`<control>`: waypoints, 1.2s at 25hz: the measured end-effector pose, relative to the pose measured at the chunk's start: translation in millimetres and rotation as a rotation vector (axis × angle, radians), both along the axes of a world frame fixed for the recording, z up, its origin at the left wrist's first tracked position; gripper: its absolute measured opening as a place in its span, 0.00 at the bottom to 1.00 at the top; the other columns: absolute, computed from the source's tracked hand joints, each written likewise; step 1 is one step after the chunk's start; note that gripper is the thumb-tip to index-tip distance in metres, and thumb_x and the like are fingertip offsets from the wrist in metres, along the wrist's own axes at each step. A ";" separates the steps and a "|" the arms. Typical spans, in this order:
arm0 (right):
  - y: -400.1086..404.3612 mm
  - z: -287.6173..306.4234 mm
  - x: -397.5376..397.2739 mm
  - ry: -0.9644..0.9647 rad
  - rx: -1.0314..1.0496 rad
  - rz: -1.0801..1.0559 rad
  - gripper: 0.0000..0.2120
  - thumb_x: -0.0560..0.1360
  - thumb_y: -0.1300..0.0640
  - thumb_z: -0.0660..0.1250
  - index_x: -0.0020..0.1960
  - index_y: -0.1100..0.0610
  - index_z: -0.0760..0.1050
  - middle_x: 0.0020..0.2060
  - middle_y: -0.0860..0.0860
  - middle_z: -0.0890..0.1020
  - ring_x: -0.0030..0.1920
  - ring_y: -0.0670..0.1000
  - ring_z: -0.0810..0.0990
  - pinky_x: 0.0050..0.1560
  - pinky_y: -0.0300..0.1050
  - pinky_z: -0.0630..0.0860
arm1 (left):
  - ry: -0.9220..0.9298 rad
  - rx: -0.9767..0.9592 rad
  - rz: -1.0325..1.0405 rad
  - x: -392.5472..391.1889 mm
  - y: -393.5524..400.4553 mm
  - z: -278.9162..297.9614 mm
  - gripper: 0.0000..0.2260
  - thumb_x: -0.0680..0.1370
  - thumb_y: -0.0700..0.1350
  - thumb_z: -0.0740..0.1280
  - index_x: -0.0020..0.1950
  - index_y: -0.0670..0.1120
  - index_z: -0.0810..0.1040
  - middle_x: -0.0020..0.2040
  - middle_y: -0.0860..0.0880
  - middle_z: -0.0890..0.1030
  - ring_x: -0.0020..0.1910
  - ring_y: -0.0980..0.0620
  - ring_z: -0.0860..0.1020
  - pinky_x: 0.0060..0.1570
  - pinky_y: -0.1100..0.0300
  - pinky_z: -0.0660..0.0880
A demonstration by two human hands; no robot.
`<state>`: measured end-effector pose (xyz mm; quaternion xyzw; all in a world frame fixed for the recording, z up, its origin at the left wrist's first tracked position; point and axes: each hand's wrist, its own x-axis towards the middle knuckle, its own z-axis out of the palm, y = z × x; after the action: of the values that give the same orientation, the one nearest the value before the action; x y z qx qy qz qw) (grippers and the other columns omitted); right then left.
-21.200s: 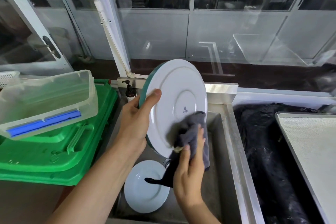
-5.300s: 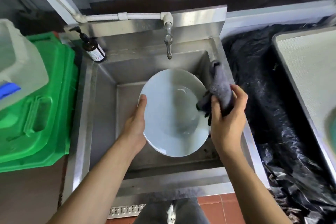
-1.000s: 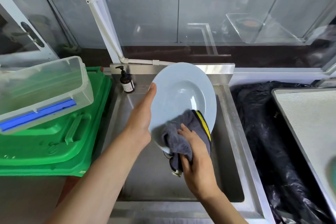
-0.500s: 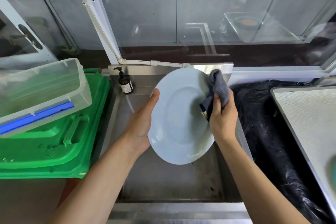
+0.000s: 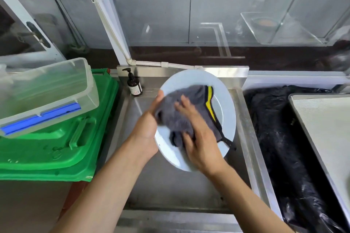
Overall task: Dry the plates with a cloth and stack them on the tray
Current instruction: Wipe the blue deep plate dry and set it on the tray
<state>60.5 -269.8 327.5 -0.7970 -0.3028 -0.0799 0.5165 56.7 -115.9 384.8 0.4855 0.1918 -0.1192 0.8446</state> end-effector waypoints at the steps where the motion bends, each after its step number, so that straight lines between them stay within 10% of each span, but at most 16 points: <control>1: -4.0 -7.2 -13.5 0.003 -0.036 0.067 0.24 0.83 0.56 0.59 0.79 0.54 0.65 0.81 0.49 0.63 0.81 0.49 0.60 0.81 0.52 0.57 | 0.030 0.034 0.004 0.2 3.5 2.1 0.32 0.70 0.66 0.71 0.63 0.44 0.82 0.58 0.41 0.84 0.56 0.43 0.83 0.62 0.48 0.77; 4: -15.8 -26.9 -43.7 -0.065 -0.160 0.167 0.23 0.85 0.51 0.58 0.78 0.56 0.67 0.81 0.48 0.62 0.80 0.49 0.61 0.80 0.48 0.56 | 0.096 0.172 0.011 -0.7 10.2 0.7 0.42 0.57 0.74 0.74 0.63 0.48 0.82 0.56 0.46 0.85 0.55 0.44 0.83 0.63 0.48 0.76; 8: -11.6 -26.8 -38.7 -0.061 -0.127 0.091 0.24 0.83 0.57 0.62 0.79 0.55 0.66 0.81 0.48 0.62 0.81 0.49 0.60 0.80 0.51 0.59 | 0.056 0.220 -0.017 -4.8 5.5 -2.3 0.28 0.65 0.72 0.68 0.54 0.53 0.81 0.52 0.54 0.85 0.43 0.59 0.85 0.45 0.63 0.81; 12: -1.4 -2.9 3.3 0.031 -0.029 -0.125 0.29 0.81 0.62 0.65 0.80 0.52 0.62 0.82 0.48 0.58 0.82 0.47 0.56 0.80 0.60 0.58 | 0.047 -0.133 -0.047 -7.4 -12.0 -2.8 0.34 0.72 0.61 0.71 0.71 0.41 0.76 0.69 0.39 0.78 0.68 0.41 0.76 0.72 0.46 0.68; 21: -49.3 -41.4 -36.6 -0.018 -0.247 0.027 0.23 0.82 0.53 0.62 0.77 0.50 0.69 0.78 0.40 0.67 0.78 0.42 0.65 0.79 0.46 0.59 | -0.035 0.069 0.021 -1.0 6.1 0.7 0.26 0.75 0.64 0.67 0.67 0.51 0.80 0.63 0.44 0.83 0.62 0.42 0.81 0.67 0.42 0.73; 30: -3.5 4.1 -17.7 0.045 0.092 -0.086 0.24 0.83 0.60 0.61 0.79 0.56 0.66 0.80 0.48 0.64 0.80 0.45 0.62 0.79 0.45 0.60 | 0.034 -0.093 -0.078 2.8 -12.8 10.5 0.28 0.74 0.63 0.68 0.63 0.42 0.81 0.51 0.42 0.86 0.50 0.45 0.85 0.54 0.52 0.81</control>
<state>42.8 -273.3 331.7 -0.7862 -0.2528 -0.0980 0.5552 59.6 -128.7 395.3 0.4505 0.1812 -0.1689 0.8577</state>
